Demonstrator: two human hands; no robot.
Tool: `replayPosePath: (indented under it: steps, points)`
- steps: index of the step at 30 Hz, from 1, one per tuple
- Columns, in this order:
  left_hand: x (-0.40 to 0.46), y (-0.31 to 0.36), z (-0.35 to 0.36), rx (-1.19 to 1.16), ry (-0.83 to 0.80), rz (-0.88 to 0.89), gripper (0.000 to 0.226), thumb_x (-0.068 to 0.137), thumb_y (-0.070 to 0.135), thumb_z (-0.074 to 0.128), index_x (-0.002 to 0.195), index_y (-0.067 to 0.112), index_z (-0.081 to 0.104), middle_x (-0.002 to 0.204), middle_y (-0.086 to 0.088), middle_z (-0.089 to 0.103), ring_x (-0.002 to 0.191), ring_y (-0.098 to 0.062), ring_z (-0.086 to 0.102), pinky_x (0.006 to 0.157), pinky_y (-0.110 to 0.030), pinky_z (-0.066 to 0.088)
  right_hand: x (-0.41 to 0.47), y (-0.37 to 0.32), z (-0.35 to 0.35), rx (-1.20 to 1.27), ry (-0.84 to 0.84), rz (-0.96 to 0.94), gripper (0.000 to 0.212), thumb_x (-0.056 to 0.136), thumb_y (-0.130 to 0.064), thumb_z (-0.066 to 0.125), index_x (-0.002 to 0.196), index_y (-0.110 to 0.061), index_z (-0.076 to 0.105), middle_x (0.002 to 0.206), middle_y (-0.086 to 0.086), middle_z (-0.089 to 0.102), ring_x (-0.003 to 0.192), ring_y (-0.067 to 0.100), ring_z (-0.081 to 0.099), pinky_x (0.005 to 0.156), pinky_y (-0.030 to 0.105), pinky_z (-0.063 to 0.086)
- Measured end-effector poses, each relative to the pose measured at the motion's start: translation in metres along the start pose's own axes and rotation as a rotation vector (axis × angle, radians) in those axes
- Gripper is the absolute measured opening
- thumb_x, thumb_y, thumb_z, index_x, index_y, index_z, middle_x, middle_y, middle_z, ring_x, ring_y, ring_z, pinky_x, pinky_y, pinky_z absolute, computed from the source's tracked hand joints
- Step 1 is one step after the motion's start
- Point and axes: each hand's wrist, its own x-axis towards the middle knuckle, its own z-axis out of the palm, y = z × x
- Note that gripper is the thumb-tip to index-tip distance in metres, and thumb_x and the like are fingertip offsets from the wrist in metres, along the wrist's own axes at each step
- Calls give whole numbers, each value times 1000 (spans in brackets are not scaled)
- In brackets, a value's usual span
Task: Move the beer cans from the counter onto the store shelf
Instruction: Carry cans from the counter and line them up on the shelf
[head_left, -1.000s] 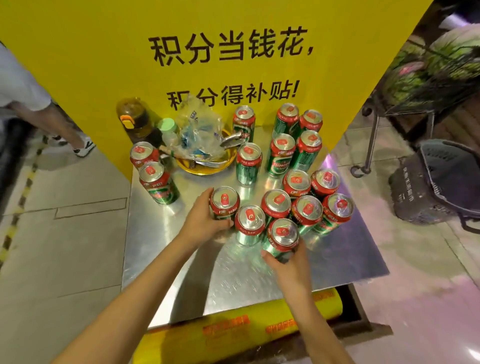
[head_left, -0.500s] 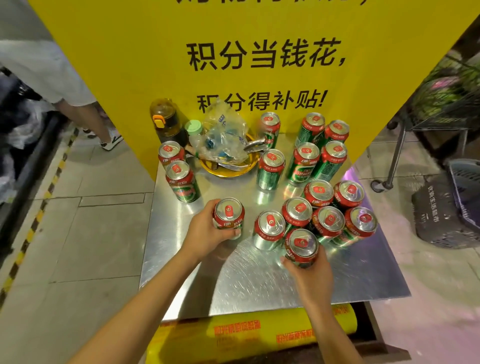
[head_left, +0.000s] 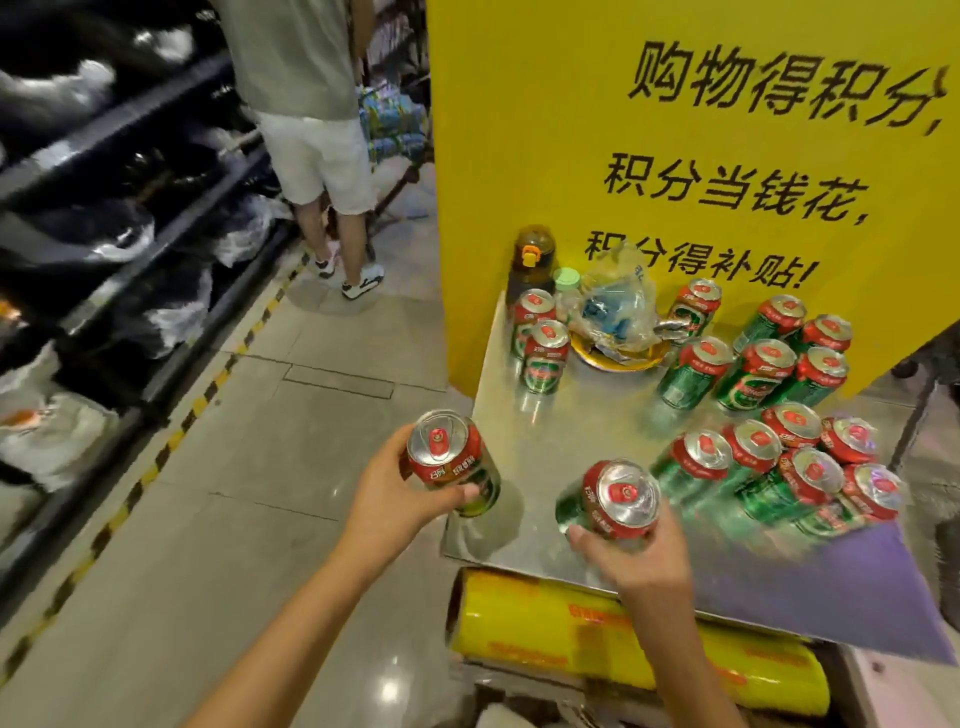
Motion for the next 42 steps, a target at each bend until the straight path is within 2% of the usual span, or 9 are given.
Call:
replayPosePath:
  steps: [5, 8, 10, 16, 21, 28, 34, 38, 42]
  points:
    - [-75, -15, -109, -31, 256, -49, 69, 51, 31, 89, 109, 39, 53, 108, 10, 64, 103, -6, 59, 88, -25, 48, -49, -46, 94, 4, -244, -101, 55, 58, 3, 84, 96, -26, 57, 94, -10, 65, 78, -11, 61, 68, 4, 46]
    - [-125, -27, -173, -65, 455, -56, 56, 60, 20, 85, 100, 41, 52, 102, 16, 62, 97, 0, 58, 75, -14, 44, -79, -60, 156, -33, -428, -118, 69, 54, -12, 89, 113, -27, 58, 108, -6, 67, 102, 8, 62, 93, 31, 50]
    - [-147, -29, -200, -87, 535, -61, 54, 59, 21, 83, 96, 43, 50, 100, 20, 59, 95, 3, 55, 72, -14, 41, -92, -67, 185, -23, -504, -126, 73, 52, -15, 90, 116, -29, 56, 112, -5, 65, 107, 16, 60, 95, 36, 47]
    - [-237, -63, -288, -134, 926, -129, 54, 61, 17, 83, 96, 43, 51, 98, 17, 61, 91, 3, 56, 69, -14, 42, -165, -99, 304, -26, -864, -174, 65, 61, -12, 84, 114, -29, 52, 103, -15, 60, 96, -2, 53, 75, 15, 39]
    - [-285, -84, -331, -142, 1147, -188, 57, 60, 14, 84, 104, 35, 56, 100, 11, 64, 94, -2, 58, 68, -15, 42, -207, -109, 371, -52, -1040, -206, 66, 59, -16, 86, 116, -28, 54, 107, -12, 61, 98, -1, 54, 75, 16, 40]
    - [-270, -99, -383, -177, 1275, -232, 61, 61, 15, 84, 112, 29, 55, 104, 10, 63, 97, -7, 57, 70, -17, 43, -210, -124, 456, -116, -1161, -246, 75, 55, -21, 89, 122, -27, 56, 113, -7, 64, 106, 15, 58, 90, 35, 49]
    - [-214, -95, -451, -196, 1300, -215, 60, 58, 27, 87, 106, 40, 54, 103, 11, 64, 98, -4, 57, 73, -20, 46, -186, -161, 549, -79, -1227, -235, 78, 60, -13, 85, 129, -25, 51, 118, -3, 61, 111, 16, 55, 86, 29, 44]
    - [-181, -95, -500, -206, 1342, -232, 60, 62, 22, 84, 112, 34, 54, 104, 11, 62, 98, -5, 56, 72, -21, 46, -174, -191, 613, -49, -1290, -236, 74, 61, -9, 84, 126, -24, 52, 116, -3, 61, 108, 15, 53, 74, 20, 41]
    - [-161, -98, -545, -217, 1398, -244, 52, 63, 19, 83, 105, 35, 55, 101, 7, 64, 96, -7, 57, 69, -19, 45, -170, -213, 671, -47, -1356, -234, 75, 60, -8, 85, 124, -26, 50, 115, -4, 59, 109, 15, 52, 81, 25, 41]
